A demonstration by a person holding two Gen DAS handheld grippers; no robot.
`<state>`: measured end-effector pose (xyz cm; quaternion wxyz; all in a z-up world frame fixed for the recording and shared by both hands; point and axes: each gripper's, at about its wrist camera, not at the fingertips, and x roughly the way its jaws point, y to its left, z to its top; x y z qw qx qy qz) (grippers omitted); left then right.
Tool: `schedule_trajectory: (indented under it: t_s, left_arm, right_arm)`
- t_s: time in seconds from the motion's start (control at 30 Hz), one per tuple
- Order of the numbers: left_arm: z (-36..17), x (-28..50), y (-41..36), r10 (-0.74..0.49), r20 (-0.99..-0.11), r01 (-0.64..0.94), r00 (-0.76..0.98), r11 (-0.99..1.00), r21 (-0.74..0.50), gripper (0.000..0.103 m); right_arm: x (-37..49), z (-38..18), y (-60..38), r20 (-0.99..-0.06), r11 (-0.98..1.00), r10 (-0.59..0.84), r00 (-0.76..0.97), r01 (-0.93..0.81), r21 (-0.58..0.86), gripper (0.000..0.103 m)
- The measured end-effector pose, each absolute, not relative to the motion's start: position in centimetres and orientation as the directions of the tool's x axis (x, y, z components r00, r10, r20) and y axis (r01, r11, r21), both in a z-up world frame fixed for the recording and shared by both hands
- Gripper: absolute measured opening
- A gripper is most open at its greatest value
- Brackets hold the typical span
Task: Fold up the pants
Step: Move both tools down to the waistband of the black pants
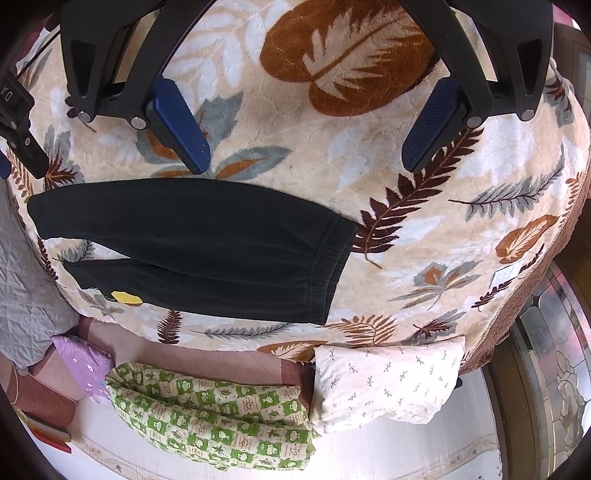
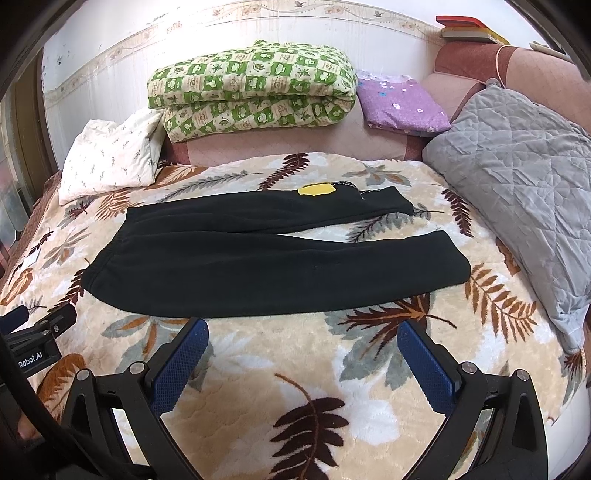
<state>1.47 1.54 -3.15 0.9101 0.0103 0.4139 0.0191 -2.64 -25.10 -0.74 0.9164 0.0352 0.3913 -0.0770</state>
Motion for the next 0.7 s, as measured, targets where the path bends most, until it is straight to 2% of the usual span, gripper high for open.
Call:
schedule_trajectory:
  t_s: [0.3,0.7]
  left_arm:
    - [-2.8,4.2,1.6,0.027,-0.8,0.002,0.6,0.999,0.035,0.103]
    - [-1.4,12.6,3.9,-0.001,-0.875,0.002,0.484,1.0,0.0,0.103]
  right_arm:
    - [-1.2,-0.8,-26.6,-0.739,0.991,-0.076,0.67,0.133,0.018,0.102]
    - [4.9,1.5,-34.9,-0.755,0.986,0.031,0.655,0.102,0.13,0.102]
